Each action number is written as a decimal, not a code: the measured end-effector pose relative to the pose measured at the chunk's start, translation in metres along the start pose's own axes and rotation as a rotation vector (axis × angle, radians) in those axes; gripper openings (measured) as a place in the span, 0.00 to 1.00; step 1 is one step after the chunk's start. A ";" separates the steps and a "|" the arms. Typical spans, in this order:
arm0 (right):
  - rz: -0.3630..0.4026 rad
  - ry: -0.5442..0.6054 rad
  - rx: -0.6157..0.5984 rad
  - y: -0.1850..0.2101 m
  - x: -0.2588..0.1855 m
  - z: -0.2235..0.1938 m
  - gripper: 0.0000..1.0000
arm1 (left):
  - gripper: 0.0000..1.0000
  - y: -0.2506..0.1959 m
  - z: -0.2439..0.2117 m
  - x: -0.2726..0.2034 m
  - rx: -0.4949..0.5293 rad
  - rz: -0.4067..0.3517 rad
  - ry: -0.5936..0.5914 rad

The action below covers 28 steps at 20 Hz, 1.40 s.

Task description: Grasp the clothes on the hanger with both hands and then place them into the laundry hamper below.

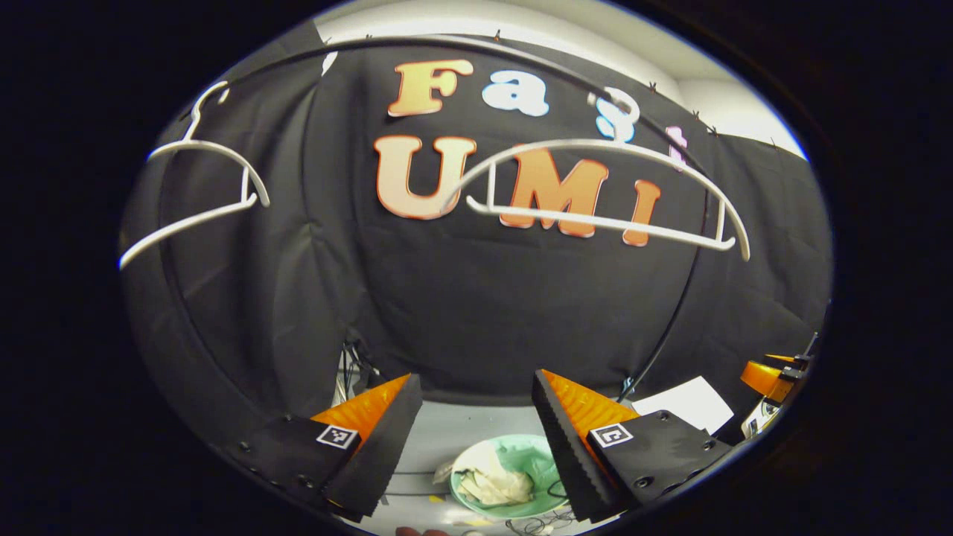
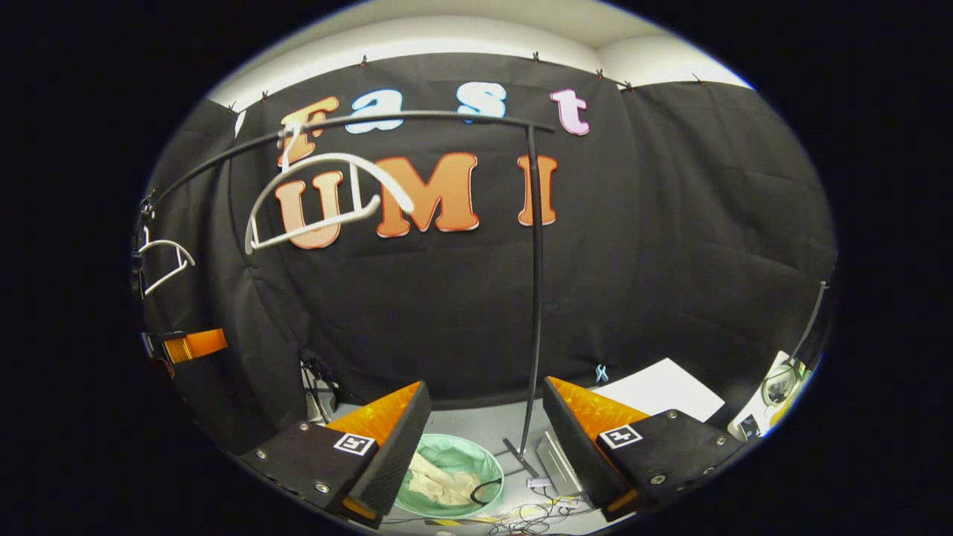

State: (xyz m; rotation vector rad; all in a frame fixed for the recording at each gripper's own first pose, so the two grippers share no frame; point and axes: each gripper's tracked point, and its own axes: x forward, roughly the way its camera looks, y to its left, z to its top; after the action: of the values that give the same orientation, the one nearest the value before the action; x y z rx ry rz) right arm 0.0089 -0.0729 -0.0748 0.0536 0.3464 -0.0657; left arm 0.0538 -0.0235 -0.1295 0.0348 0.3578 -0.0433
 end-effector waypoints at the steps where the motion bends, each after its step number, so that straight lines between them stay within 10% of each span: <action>1: 0.001 -0.025 -0.002 0.001 -0.009 0.014 0.94 | 1.00 -0.001 0.015 -0.004 0.005 0.002 -0.035; 15: 0.009 -0.277 -0.030 -0.005 -0.069 0.128 0.93 | 0.94 0.006 0.160 -0.086 0.022 -0.010 -0.386; 28: 0.003 -0.330 -0.043 -0.009 -0.093 0.142 0.93 | 0.94 0.023 0.167 -0.103 0.017 0.032 -0.421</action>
State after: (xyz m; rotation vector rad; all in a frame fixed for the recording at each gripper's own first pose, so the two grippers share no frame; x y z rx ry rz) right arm -0.0305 -0.0862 0.0901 -0.0003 0.0176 -0.0632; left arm 0.0170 -0.0039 0.0638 0.0468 -0.0637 -0.0214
